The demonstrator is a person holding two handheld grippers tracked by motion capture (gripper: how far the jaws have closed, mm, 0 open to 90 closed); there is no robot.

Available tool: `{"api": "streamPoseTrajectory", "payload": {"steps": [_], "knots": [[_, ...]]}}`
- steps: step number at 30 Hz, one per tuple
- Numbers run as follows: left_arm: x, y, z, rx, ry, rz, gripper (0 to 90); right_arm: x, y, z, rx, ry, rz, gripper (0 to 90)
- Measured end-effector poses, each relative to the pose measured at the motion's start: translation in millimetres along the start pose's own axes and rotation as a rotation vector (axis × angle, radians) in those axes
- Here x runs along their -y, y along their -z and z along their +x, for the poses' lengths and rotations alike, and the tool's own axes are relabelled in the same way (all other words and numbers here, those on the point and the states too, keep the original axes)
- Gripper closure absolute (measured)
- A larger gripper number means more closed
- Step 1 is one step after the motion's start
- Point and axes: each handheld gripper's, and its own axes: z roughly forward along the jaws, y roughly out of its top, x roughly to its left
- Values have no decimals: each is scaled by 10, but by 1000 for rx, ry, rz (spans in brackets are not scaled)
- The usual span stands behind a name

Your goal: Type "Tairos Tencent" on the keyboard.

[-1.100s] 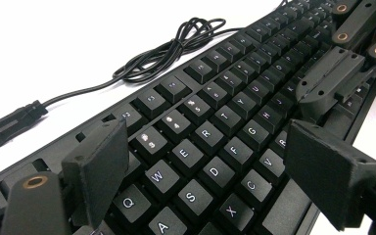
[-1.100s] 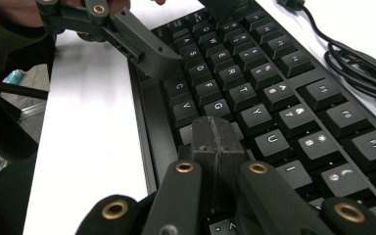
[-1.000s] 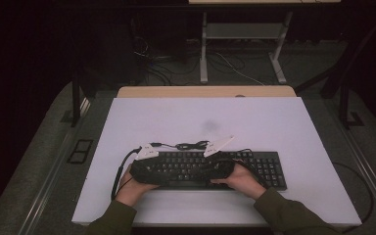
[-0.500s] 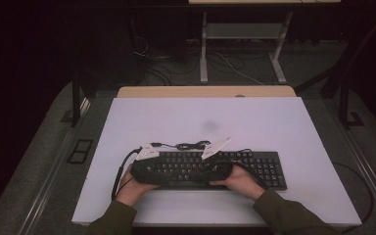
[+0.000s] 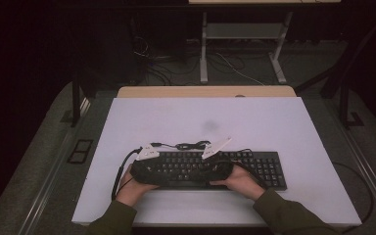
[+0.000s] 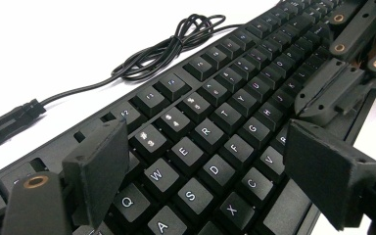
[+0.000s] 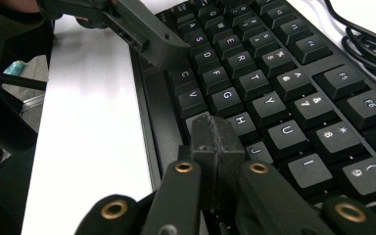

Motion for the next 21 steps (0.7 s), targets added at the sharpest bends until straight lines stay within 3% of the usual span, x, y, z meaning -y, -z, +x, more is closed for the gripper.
{"api": "streamPoseTrajectory", "payload": {"steps": [11,16,21], "knots": [[1,1,-7,2,-4,-1,167,-22,83,-14,11,-1,-47,725],[1,2,-18,4,-9,1,179,-26,148,-46,29,-20,-70,594],[-3,19,-29,11,-14,-4,210,-23,201,-81,79,-23,-83,449]]}}
